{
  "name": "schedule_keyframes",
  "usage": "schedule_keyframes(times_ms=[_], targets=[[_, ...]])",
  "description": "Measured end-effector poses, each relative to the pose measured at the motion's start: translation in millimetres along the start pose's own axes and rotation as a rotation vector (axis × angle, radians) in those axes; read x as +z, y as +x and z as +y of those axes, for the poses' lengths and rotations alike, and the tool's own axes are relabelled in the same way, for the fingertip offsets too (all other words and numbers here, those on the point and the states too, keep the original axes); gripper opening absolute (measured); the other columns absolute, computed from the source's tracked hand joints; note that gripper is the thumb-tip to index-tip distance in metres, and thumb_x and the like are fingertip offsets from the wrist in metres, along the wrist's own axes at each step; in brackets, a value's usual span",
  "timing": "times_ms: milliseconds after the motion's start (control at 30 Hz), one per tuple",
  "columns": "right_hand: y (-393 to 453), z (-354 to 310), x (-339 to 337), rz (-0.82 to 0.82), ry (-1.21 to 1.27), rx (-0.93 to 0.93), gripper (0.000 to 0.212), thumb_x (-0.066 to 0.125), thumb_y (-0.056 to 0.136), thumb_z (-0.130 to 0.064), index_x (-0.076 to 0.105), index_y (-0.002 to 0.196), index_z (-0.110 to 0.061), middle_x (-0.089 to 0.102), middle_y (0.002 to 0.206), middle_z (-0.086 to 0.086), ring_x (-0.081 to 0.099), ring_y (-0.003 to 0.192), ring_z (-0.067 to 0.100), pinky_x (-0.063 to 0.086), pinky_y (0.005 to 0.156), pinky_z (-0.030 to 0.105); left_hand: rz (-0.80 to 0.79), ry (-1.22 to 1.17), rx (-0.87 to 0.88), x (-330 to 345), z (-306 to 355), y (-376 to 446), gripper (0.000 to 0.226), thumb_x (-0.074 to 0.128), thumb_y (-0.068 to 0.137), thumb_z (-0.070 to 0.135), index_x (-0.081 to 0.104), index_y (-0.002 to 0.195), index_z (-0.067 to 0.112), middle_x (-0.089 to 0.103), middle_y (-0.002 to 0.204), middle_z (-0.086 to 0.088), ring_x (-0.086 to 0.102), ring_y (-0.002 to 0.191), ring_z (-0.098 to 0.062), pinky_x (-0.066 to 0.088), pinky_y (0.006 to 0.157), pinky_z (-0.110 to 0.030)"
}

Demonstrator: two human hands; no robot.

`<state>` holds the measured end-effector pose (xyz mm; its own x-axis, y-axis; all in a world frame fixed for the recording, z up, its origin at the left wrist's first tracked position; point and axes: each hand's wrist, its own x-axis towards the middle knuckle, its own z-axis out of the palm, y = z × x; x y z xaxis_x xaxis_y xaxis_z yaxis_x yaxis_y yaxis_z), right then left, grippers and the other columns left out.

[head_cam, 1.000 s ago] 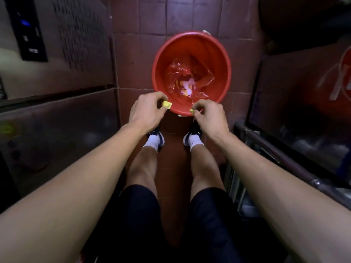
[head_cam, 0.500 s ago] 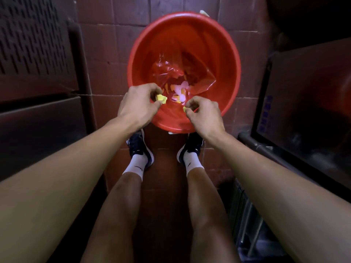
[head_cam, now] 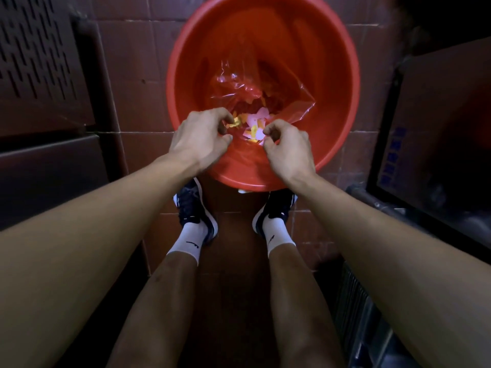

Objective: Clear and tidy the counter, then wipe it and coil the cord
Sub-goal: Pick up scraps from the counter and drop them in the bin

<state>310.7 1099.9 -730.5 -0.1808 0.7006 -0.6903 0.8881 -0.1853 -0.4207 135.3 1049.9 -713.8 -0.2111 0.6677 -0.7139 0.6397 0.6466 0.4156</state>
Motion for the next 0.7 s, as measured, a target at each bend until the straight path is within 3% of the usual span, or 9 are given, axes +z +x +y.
schedule_keyframes(times_ms=[200,433,567,700], targets=[[-20.8,0.0,-15.0,-0.05,-0.023,0.008,0.024,0.054,0.091,-0.017,0.067,0.111,-0.023,0.072,0.108,0.005,0.065,0.103,0.028,0.051,0.092,0.041,-0.038,0.151,0.066,-10.8,11.3,-20.1,0.029,0.062,0.092,0.033,0.063,0.121,0.032,0.069,0.115,0.004,0.064,0.108,-0.026,0.054,0.092,-0.049],[-61.5,-14.9,-57.6,-0.102,-0.07,0.028,0.015,0.056,0.087,-0.019,0.068,0.095,-0.021,0.072,0.099,0.005,0.065,0.096,0.031,0.054,0.086,0.038,-0.177,0.392,0.068,-41.3,58.3,-62.2,0.038,0.05,0.098,0.044,0.057,0.132,0.027,0.062,0.132,-0.004,0.057,0.122,-0.031,0.047,0.1,-0.052],[-91.5,-31.8,-103.6,-0.119,-0.198,-0.043,0.021,0.055,0.089,-0.024,0.068,0.106,-0.025,0.071,0.11,0.007,0.064,0.105,0.035,0.053,0.087,0.039,-0.16,0.41,0.091,-70.8,91.6,-101.0,0.041,0.05,0.097,0.045,0.055,0.133,0.027,0.061,0.133,-0.005,0.054,0.125,-0.032,0.046,0.1,-0.051],[-120.1,-54.8,-169.7,-0.025,-0.316,-0.144,0.024,0.054,0.091,-0.027,0.067,0.111,-0.025,0.07,0.115,0.007,0.064,0.106,0.035,0.051,0.084,0.041,-0.093,0.391,0.09,-109.6,125.9,-146.2,0.039,0.05,0.096,0.045,0.057,0.131,0.029,0.062,0.132,-0.003,0.055,0.123,-0.031,0.047,0.099,-0.049]])
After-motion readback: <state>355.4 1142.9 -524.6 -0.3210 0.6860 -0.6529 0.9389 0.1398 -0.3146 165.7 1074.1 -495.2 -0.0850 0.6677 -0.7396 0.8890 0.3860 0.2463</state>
